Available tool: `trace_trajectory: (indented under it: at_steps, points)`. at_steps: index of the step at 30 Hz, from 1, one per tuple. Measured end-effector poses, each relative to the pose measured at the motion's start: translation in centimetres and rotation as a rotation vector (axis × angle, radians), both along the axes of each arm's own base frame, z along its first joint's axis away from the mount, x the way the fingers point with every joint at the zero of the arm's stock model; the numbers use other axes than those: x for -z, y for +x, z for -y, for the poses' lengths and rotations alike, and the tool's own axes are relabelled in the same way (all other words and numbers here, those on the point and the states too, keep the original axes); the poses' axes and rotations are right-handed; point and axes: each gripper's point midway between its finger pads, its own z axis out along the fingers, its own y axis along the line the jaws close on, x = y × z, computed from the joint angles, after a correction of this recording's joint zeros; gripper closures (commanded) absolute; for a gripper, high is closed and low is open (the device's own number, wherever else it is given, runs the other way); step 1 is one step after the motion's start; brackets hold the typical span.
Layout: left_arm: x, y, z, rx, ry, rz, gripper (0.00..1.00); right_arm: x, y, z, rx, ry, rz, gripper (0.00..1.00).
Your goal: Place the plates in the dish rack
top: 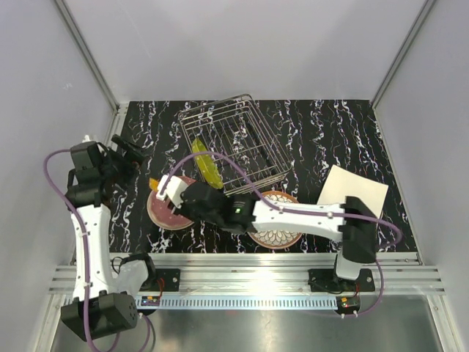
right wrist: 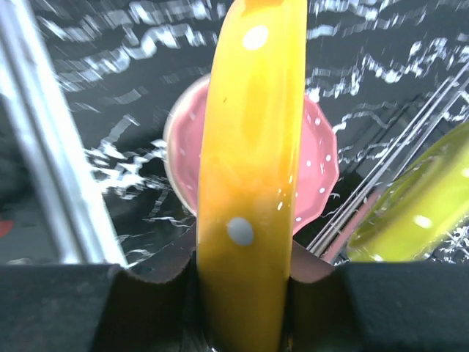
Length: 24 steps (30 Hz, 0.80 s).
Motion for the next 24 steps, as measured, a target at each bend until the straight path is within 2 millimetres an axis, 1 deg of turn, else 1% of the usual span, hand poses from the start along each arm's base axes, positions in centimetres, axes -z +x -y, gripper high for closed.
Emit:
trace_trajectory:
  at_steps: [1,2,5,8,11,13,14,16,18,19,21,24]
  points:
    - [-1.2,0.1,-0.2,-0.003,0.018,0.028,0.02,-1.1,-0.3,0.3,-0.005,0.025,-0.007,1.0]
    - [-2.1,0.1,-0.3,-0.007,0.035,0.052,0.01,-2.6,-0.7,0.9,-0.009,0.058,-0.015,1.0]
    - [-5.3,-0.3,-1.0,-0.031,0.104,0.141,0.01,-7.0,-1.9,3.3,-0.019,0.147,-0.03,1.0]
    - [-7.2,-1.2,-1.8,-0.068,0.178,0.205,0.01,-11.9,-2.8,6.2,-0.01,0.255,-0.031,1.0]
    - [-7.4,-1.8,-2.4,-0.088,0.234,0.236,0.01,-16.1,-3.3,9.0,0.012,0.364,-0.018,1.0]
    - [-6.5,-1.7,-2.6,-0.077,0.254,0.233,0.01,-18.4,-3.0,10.9,0.058,0.419,0.01,1.0]
    - [-5.6,-1.4,-2.6,-0.063,0.262,0.22,0.01,-19.3,-2.6,11.7,0.092,0.44,0.029,1.0]
    - [-3.3,-0.9,-2.4,-0.022,0.274,0.184,0.01,-20.2,-1.4,12.8,0.167,0.465,0.065,1.0]
    - [-0.9,-0.6,-1.7,0.034,0.294,0.139,0.01,-20.1,0.3,13.3,0.247,0.459,0.085,1.0]
    - [0.2,-0.7,-1.0,0.073,0.306,0.119,0.01,-19.6,1.3,13.3,0.282,0.45,0.082,1.0]
    - [1.5,-1.0,0.1,0.136,0.357,0.102,0.01,-17.9,3.5,13.2,0.349,0.427,0.061,1.0]
    - [2.1,-1.6,0.9,0.187,0.443,0.108,0.01,-14.4,7.4,13.7,0.459,0.372,0.01,1.0]
